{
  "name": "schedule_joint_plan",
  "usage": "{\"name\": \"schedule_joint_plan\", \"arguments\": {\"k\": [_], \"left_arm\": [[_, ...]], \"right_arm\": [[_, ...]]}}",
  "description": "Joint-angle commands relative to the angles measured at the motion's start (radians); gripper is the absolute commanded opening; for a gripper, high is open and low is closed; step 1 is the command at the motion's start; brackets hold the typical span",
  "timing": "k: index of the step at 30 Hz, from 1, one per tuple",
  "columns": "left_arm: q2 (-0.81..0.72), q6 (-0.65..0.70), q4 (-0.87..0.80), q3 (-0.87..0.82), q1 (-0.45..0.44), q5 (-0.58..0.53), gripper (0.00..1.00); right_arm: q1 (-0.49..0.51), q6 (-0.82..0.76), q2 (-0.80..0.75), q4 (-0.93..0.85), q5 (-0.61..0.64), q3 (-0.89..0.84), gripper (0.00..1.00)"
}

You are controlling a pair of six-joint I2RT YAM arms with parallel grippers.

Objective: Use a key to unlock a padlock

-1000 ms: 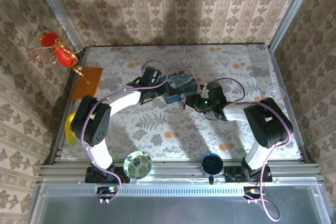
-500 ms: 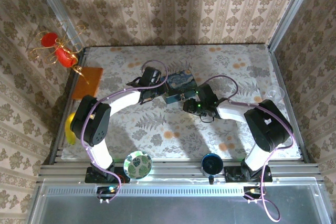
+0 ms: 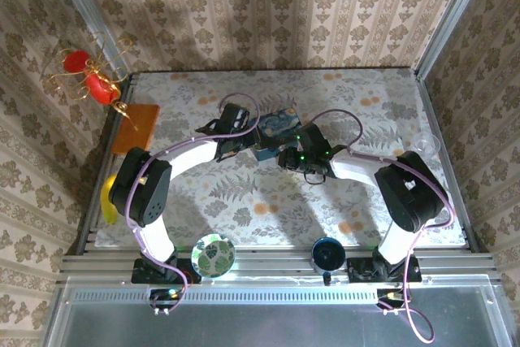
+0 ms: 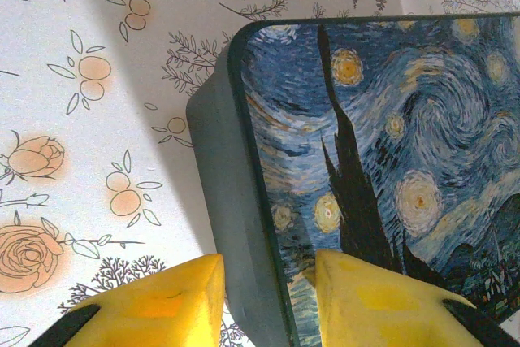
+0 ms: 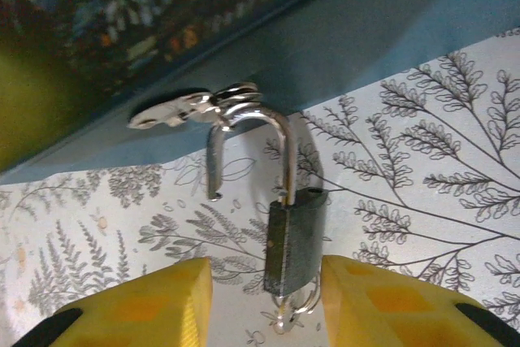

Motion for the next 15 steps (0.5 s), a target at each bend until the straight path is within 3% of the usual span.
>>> {"name": "schedule_joint_plan", "arguments": {"k": [1,15], "left_arm": [[0.037,0.020,-0.163,-0.052,0.017,-0.051,0.34],[0.037,0.019,-0.161,-0.055,0.017,-0.051,0.34]], "right_arm": [[0.005,-0.021,0.023,-0.050,0.042,0.031,0.36],[0.005,-0.016,0.065,-0.067,0.053,0.056,0.29]]}}
